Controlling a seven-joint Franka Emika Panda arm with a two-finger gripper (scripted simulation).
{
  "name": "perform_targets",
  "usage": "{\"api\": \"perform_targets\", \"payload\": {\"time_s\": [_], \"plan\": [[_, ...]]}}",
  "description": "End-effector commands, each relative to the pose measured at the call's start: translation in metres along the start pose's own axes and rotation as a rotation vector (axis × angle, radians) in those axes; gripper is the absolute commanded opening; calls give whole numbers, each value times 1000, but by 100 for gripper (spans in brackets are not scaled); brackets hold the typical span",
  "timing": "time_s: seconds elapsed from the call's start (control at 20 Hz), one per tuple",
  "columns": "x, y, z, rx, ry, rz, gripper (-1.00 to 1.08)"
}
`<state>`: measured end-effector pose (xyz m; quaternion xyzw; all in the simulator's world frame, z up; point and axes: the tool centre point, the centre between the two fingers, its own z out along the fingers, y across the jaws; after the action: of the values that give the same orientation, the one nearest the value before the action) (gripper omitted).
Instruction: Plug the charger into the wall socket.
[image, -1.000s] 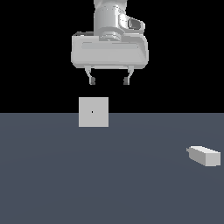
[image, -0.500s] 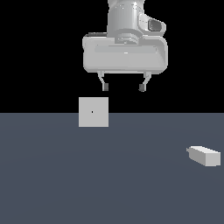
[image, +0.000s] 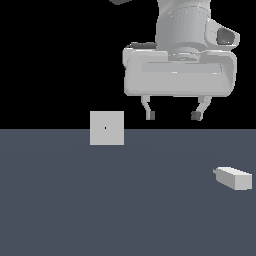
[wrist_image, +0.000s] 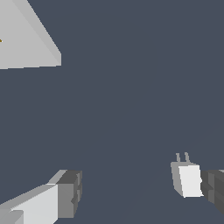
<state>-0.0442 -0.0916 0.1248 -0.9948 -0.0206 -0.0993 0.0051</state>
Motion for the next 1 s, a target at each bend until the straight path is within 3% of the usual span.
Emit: {"api": "perform_targets", "payload": {"time_s": [0.0, 0.5, 0.95], "plan": [[-9, 15, 8, -2, 22, -8, 100], [-32, 62, 35, 2, 91, -35, 100], [-42, 86, 50, 7, 127, -49, 100]]}}
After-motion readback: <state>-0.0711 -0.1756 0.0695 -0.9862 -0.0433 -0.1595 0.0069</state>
